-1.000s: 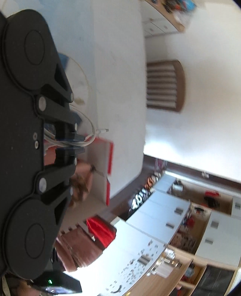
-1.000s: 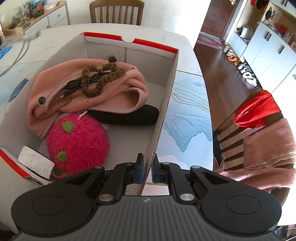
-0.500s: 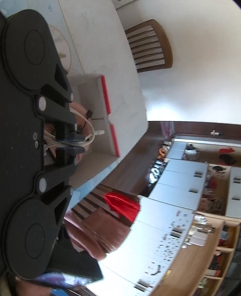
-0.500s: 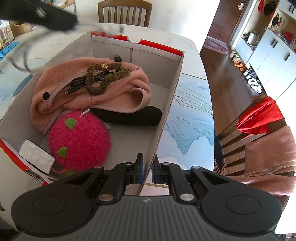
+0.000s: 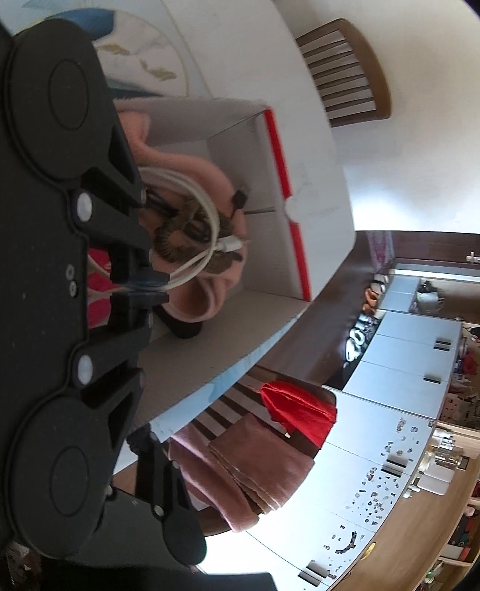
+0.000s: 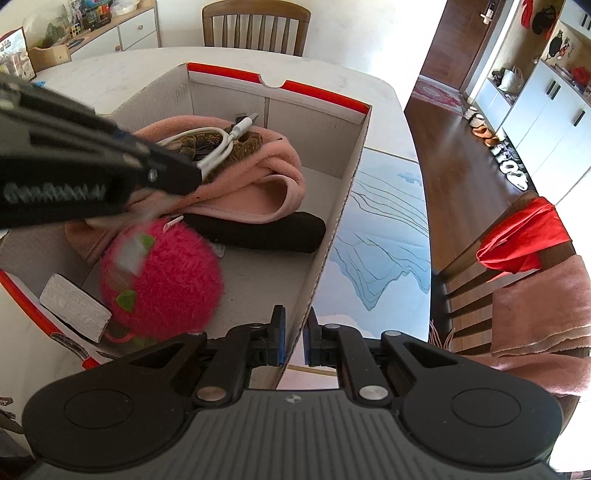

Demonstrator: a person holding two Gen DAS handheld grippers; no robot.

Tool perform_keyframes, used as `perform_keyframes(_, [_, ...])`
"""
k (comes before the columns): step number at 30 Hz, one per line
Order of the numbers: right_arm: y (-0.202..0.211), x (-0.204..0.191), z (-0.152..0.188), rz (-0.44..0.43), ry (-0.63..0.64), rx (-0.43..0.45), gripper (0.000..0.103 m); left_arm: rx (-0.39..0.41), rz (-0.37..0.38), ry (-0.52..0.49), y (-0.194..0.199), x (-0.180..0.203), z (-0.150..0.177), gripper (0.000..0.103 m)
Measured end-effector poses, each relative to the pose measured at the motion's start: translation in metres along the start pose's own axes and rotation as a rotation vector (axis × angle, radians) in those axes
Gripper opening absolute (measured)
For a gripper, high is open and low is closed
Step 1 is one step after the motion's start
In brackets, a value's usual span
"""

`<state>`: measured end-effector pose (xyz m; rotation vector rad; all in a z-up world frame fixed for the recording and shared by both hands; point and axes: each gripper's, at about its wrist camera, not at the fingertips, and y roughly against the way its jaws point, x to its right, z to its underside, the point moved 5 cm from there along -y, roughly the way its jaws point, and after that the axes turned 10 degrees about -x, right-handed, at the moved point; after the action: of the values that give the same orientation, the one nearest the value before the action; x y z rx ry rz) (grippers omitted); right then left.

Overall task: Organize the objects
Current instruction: 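Lower the white cable onto the towel and open the left gripper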

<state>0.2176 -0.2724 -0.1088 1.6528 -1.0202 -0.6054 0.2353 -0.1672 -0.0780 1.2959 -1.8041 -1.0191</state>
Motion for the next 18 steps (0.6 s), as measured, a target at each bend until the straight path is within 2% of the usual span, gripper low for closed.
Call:
perform_keyframes(7, [-0.001,-0.001,-0.001,0.000,0.003,-0.001,0.009,-0.042,0.023,0.033,-0.016,-0.006,0.008,0.003])
perform_keyframes(14, [-0.001,0.000,-0.002,-0.008,0.002,0.000,0.009,-0.048,0.035,0.062,-0.015,-0.010,0.015,0.016])
perform_keyframes(18, [-0.001,0.000,-0.002,-0.011,0.008,-0.001,0.010,-0.032,0.031,0.077,-0.007,-0.011,0.019,0.019])
